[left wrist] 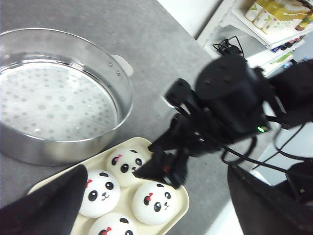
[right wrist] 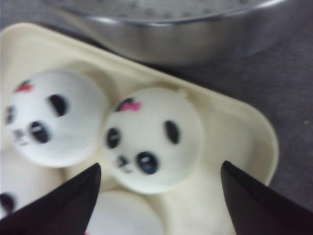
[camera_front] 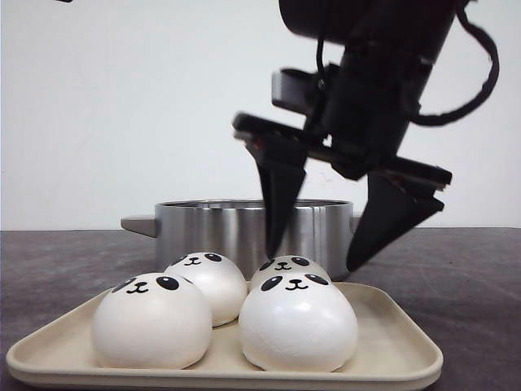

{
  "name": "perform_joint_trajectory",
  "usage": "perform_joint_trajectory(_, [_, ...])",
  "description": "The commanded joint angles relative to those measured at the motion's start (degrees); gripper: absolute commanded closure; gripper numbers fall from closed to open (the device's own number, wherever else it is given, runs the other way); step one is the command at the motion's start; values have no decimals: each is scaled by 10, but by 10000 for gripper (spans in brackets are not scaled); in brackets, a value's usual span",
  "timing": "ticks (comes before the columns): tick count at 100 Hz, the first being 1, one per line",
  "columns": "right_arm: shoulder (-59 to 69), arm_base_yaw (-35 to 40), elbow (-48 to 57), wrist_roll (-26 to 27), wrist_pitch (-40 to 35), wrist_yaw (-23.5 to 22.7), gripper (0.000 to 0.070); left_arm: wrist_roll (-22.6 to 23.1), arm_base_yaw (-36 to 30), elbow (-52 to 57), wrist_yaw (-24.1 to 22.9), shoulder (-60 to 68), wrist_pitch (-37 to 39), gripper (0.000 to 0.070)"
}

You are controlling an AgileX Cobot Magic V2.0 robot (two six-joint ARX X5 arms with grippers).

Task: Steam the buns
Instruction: 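Move the right gripper over the tray and lower onto a panda bun, then close the right gripper on the bun and lift it off the tray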

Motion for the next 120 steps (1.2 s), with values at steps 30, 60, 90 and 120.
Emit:
perform_joint_trajectory(30, [43, 3, 10, 2, 33, -4, 238, 1, -21, 9, -13, 2, 6, 138])
perform_joint_trajectory(60, [53, 3, 10, 9, 43, -17, 359, 4, -29, 9, -25, 2, 6, 139])
perform_joint_trajectory(90, [104, 0, 10, 11, 42, -63, 527, 6, -30, 9, -32, 2, 6, 139])
perform_joint_trajectory(120, [111, 0, 13, 10, 27, -46, 700, 6, -30, 9, -32, 2, 6, 142])
